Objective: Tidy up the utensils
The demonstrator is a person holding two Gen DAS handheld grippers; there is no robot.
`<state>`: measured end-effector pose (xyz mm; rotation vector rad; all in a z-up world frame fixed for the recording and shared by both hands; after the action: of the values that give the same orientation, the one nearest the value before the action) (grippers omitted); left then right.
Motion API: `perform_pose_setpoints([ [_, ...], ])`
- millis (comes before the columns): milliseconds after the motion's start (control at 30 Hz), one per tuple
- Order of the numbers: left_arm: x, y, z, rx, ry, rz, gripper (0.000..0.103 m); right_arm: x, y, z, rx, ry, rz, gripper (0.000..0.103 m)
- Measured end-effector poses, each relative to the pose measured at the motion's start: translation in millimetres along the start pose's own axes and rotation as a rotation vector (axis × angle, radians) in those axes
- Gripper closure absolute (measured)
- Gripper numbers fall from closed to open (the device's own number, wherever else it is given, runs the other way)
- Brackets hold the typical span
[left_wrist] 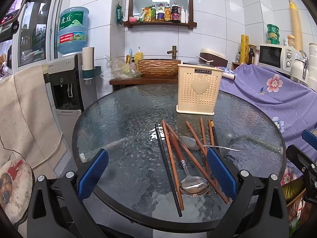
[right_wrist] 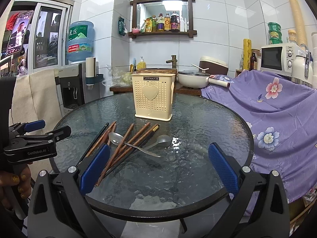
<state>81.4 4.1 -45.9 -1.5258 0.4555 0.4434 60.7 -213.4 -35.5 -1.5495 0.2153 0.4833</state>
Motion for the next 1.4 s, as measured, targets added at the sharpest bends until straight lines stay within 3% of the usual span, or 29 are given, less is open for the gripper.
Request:
perform_pose_setpoints([
  [1033,14.1,3.7,5.5,-0.001,-0.005,0.035,0.006,12.3,2.5,-0.3,-0.009,0.001,0.027,0.005],
  [1300,37.8,-1.3,17.7,0.025,-0.032,0.103,0.006,38.4,-4.7,-2.4,-0.028,-0.041,0.082,0.005],
  [1400,50.9,-5.2,19.0,0.031,-0.006,0.142,0.014,56.2,-9.1,-8.9,-0.021,-0.063,0.130,0.006],
])
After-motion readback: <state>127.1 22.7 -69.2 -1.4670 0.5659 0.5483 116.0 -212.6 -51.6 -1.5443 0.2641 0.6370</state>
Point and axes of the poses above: each gripper's, at about its wrist camera, not at the fingertips, and x roughly the way its jaws point, z to its left, y to its underside, the point moved 9 cm from there along x, roughly the way its jaws point, and after that the axes turned 6 degrees about z, right-handed, at the moved point
